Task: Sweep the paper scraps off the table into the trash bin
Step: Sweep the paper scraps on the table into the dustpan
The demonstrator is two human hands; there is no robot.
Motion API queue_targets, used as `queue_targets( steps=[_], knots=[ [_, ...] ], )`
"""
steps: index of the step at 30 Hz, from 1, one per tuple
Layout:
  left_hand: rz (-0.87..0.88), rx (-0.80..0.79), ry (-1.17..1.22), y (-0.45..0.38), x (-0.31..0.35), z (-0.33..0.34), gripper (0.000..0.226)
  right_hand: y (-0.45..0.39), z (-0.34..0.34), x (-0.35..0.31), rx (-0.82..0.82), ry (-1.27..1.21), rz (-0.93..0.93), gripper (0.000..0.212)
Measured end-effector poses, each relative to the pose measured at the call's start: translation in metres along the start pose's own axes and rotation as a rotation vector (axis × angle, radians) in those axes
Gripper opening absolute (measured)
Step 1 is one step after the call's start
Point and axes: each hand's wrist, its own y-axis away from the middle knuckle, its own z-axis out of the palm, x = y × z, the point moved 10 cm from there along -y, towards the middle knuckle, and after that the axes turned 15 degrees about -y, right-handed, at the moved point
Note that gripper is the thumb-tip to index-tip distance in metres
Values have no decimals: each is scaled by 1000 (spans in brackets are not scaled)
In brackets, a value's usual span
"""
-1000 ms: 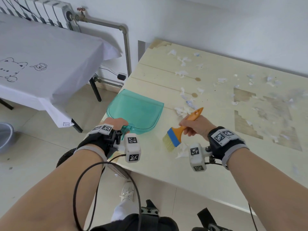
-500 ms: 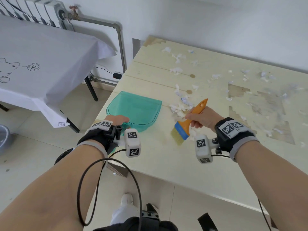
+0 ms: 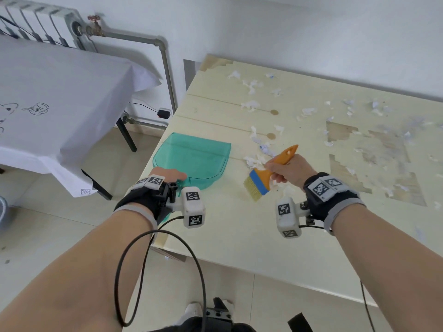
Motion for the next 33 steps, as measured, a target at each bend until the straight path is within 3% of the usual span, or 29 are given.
queue_targets(
  steps=[3, 7, 10, 12, 17, 19, 23, 25, 29, 31, 33],
  knots=[
    [21, 37, -16, -1, 5, -7, 25, -7, 18, 0, -58, 81, 3, 16],
    [-10, 61, -37, 0, 11, -8, 44, -30, -25, -9, 101, 305, -31, 30],
    [-42, 64, -131, -4, 16, -4, 44, -52, -54, -15, 161, 200, -45, 28],
    [-138, 142, -137, 4, 11, -14, 34, -62, -47, -17, 95, 22, -38, 24],
    [-365, 266, -22, 12, 6, -25, 79, -75, 18, -6, -212, 9, -12, 14],
    [-413, 317, -70, 14, 6, -26, 77, -86, 9, -6, -180, 84, -23, 20],
    [-526, 398, -44, 20, -1, -23, 77, -109, -53, -20, 61, 173, -89, 32],
    [-536, 410, -55, 16, 2, -20, 75, -114, -51, -26, 11, 20, -107, 25],
    [-579, 538, -21, 23, 10, -27, 68, -105, 14, -16, -286, -81, -36, 16],
    [-516, 654, -35, 30, 25, -39, 56, -109, 25, -10, -294, -57, -39, 15],
    [-410, 695, -102, 30, 45, -48, 47, -122, 8, -8, -187, 46, -27, 25]
  ],
)
